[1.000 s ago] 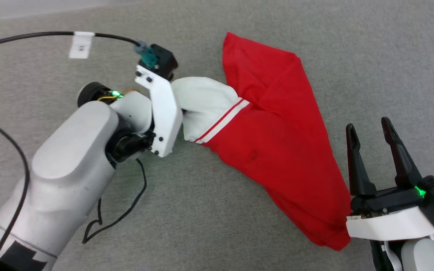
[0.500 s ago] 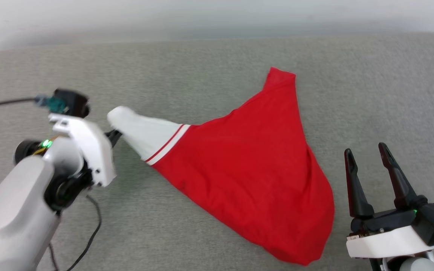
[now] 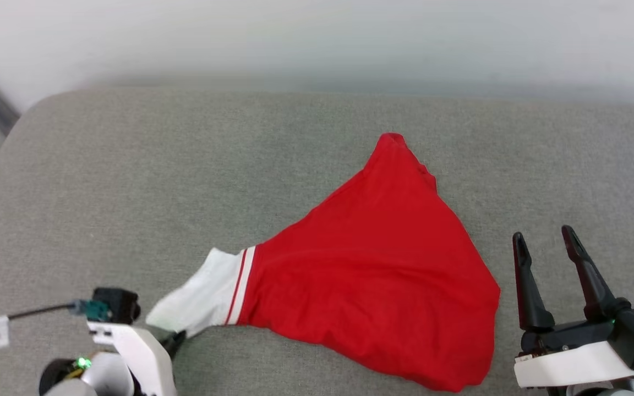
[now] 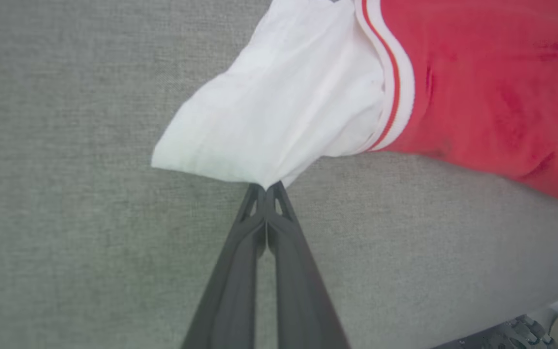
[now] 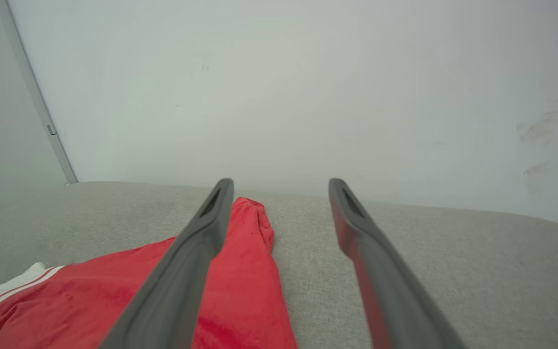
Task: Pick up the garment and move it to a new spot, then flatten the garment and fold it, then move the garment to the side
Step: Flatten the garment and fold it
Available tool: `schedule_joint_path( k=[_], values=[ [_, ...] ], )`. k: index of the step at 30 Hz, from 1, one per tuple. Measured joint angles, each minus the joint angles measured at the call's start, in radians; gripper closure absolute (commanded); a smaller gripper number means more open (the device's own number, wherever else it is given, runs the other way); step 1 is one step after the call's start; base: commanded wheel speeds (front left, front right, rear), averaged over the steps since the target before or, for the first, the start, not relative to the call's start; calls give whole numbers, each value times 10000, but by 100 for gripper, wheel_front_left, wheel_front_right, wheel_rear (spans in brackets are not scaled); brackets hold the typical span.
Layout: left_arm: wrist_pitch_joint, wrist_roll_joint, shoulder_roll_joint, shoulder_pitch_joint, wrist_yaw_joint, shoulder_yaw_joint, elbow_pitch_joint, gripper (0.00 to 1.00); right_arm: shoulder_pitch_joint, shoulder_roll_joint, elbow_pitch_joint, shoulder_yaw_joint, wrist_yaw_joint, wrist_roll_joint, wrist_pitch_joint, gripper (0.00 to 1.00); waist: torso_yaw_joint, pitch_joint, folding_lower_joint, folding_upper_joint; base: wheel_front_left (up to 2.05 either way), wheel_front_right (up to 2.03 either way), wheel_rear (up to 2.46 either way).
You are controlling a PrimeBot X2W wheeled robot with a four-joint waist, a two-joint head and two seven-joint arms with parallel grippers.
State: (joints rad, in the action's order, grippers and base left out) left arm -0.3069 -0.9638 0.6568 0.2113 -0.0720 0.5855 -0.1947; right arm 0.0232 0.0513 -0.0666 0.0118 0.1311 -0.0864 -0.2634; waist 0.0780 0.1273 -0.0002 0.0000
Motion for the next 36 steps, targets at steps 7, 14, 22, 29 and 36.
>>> schedule_joint_path(
  k=[7,14,22,29,36],
  values=[
    [1239,408,-529,-559,-380,59,782,0,70,0,15,-104,0,-6,0,0,138,-238,0,0,0,0,0],
    [3210,1256,-1057,-27,-485,-288,1373,0,141,0,10,-209,0,54,0,0,166,-527,1,0,0,0,0],
    [2571,1783,-1542,911,-142,650,2226,0,201,-2,-4,-86,0,125,0,0,-29,-569,1,0,0,0,0],
    [-90,2128,-2301,3801,1041,2017,1643,0,-9,-4,-25,-48,0,190,0,0,-436,-67,2,0,0,0,0],
    [-2930,1741,-2491,6427,1599,2449,529,0,-532,0,-84,35,0,56,0,0,-1347,615,3,0,0,0,0]
  ],
)
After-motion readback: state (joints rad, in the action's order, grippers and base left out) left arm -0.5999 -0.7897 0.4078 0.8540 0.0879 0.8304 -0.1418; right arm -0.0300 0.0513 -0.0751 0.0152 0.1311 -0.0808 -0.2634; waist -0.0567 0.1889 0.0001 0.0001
